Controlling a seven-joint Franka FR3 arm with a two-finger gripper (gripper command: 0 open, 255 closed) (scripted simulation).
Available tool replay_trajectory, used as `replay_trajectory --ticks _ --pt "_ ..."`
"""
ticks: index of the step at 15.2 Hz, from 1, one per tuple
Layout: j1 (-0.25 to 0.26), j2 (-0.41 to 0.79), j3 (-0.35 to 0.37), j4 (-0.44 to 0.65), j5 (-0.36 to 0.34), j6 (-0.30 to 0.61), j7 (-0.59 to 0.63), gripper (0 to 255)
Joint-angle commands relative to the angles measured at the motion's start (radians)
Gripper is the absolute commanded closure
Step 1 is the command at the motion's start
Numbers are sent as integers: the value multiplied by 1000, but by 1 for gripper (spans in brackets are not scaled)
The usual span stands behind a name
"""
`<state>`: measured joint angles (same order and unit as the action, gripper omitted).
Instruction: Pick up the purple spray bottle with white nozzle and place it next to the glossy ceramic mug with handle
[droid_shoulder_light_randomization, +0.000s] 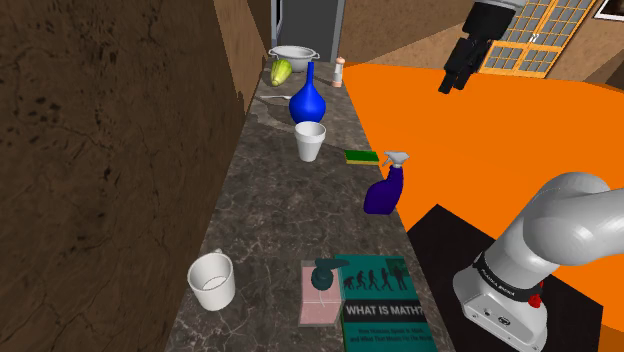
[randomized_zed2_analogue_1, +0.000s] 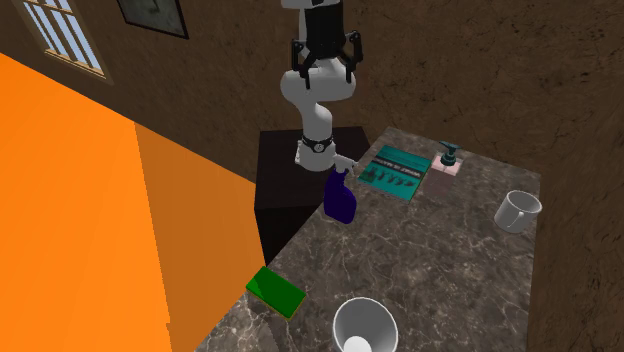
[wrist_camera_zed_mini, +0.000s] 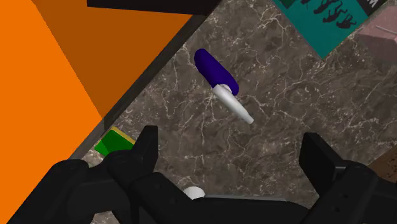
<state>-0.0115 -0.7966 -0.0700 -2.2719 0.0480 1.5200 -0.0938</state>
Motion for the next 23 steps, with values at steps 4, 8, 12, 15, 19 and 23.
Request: replay_trajectory --ticks 4,8,12,15,19,23 --pt "33 18 -42 -84 4 72 -104 0" --pt "77 62 -96 -180 10 168 -246 0" --pt "123 130 -148 -258 20 266 -391 0" --pt "143 164 -166 -296 26 318 -449 0" --pt "146 170 -164 -346 30 375 -451 0" --pt "148 176 -162 -376 34 412 -452 0"
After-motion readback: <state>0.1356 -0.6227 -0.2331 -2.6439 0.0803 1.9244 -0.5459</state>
